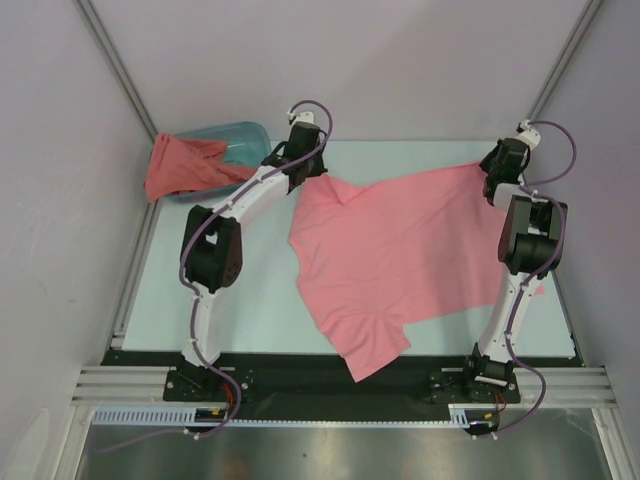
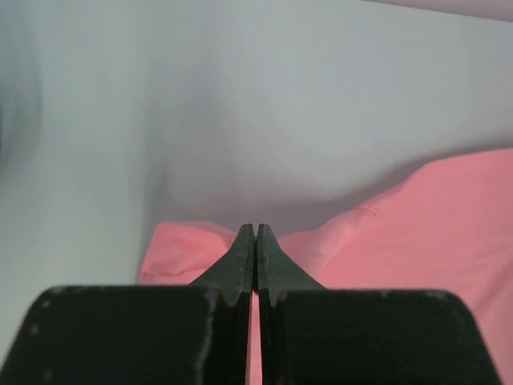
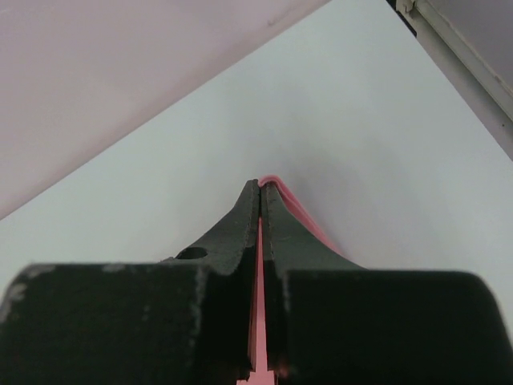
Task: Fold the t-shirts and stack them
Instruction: Fold the tshirt
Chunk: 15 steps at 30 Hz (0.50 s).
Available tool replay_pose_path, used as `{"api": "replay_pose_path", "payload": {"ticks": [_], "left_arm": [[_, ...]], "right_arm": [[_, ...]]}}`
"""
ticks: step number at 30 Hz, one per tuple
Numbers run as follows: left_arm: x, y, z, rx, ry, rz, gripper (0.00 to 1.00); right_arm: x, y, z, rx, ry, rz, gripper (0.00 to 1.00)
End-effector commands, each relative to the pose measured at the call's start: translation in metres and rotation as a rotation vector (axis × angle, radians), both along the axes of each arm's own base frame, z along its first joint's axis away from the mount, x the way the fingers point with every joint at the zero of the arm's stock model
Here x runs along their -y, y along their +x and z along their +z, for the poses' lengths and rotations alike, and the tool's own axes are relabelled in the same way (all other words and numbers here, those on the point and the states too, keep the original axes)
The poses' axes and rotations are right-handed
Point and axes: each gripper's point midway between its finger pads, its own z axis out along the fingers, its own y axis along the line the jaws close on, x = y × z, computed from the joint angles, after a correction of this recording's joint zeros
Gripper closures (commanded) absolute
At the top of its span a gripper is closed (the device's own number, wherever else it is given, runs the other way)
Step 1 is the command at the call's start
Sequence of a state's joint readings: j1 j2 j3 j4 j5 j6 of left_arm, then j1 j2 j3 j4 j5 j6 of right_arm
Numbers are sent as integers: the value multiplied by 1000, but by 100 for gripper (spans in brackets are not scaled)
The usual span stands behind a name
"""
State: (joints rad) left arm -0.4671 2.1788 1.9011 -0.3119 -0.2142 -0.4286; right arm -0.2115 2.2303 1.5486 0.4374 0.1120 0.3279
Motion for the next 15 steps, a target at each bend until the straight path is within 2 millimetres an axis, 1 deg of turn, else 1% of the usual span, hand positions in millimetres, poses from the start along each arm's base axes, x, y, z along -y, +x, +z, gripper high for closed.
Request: {"api": "replay_pose_path", "payload": {"ticks": [1,2,3,5,6,7,9,12,13,14,15], "left_arm": [[5,-21,48,27,-127,0,100],[7,-25,48,17,-145,-12,100],[8,-29,52,16,-166,-15,100],[10,-35,47,-3,-173,-28,100],[11,-38,51,-4,-183,-30,100],[9,-42,46,-16,-181,-26,100],[10,-48,45,-29,-196,-29,100],[12,-60,48,-43,-217,-43,100],[15,-67,52,-42,-221,-59,100],[16,-71,54,-39,-222,-64,100],[16,-74,55,-40,-222,-66,100]], "right_arm": [[3,10,15,5,31,18,100],[2,7,10,-21,36,13,100],[2,6,11,-27,40,10,100],[2,1,5,-53,59,3,100],[1,0,4,-66,64,4,100],[0,1,6,-74,70,9,100],[-1,-6,-1,-117,86,6,100],[-2,-15,2,-131,101,-1,100],[-3,-18,8,-127,103,-4,100],[-2,-22,5,-149,116,-7,100],[-2,-23,6,-159,118,-6,100]]}}
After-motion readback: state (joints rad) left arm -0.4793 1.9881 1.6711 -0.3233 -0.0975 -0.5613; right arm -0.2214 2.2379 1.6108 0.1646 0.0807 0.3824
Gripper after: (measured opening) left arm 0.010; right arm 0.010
